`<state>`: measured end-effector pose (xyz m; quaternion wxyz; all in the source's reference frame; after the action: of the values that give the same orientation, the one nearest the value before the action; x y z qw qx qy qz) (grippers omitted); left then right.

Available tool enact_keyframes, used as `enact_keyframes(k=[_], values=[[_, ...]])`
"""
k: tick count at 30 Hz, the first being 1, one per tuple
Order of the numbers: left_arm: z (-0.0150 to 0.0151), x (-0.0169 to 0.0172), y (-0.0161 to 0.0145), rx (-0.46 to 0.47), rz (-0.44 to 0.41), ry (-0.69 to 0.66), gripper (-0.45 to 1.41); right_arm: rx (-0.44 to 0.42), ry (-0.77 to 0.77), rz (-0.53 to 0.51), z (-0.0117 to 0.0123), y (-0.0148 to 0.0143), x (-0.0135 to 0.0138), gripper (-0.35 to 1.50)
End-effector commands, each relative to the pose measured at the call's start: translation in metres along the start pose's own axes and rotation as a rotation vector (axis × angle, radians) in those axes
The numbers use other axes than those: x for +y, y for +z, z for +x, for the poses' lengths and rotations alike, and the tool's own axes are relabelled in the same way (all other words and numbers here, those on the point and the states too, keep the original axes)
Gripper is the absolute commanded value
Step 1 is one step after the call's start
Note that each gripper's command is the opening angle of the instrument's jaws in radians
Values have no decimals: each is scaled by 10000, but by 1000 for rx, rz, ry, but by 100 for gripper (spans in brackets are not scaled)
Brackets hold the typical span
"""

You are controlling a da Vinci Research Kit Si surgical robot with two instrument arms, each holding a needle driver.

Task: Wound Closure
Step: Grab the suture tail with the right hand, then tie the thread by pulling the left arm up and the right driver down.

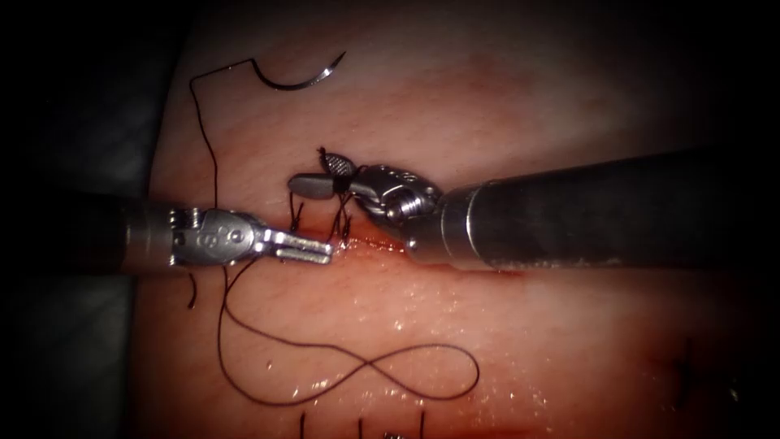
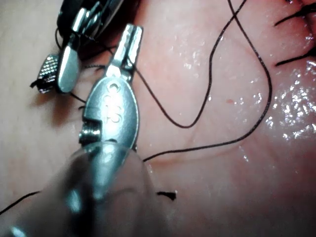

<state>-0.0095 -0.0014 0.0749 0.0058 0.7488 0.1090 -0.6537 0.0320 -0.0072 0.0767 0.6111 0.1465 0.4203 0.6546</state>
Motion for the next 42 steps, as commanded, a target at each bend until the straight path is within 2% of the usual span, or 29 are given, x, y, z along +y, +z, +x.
enact_keyframes(k=[1,6,8,9,10,11,12,23,31,37,42], values=[[-6,-1,4,3,-2,0,-45,4,2,3,-3,6,-1,89],[-6,0,3,3,-4,0,-45,20,5,13,-1,4,-3,84],[-6,0,3,3,-3,0,-45,20,6,13,-1,4,-3,74],[-6,0,3,3,-3,0,-45,23,6,14,-1,3,-4,61],[-6,0,3,3,-3,1,-45,22,6,17,-1,3,-4,32],[-6,0,3,3,-3,1,-45,24,6,12,-2,3,-4,-18],[-6,0,3,3,-3,1,-45,25,6,9,-2,3,-4,-35],[3,-9,-15,-14,14,-16,-45,16,72,-15,-7,-14,1,-35],[10,-55,-41,-89,115,-66,-45,127,14,-3,-8,-42,3,-35],[-15,-106,-52,-191,216,-86,-45,179,-40,16,-16,-56,-1,-35],[-40,-134,-56,-233,248,-92,-45,192,-70,22,-27,-62,-4,-35]])
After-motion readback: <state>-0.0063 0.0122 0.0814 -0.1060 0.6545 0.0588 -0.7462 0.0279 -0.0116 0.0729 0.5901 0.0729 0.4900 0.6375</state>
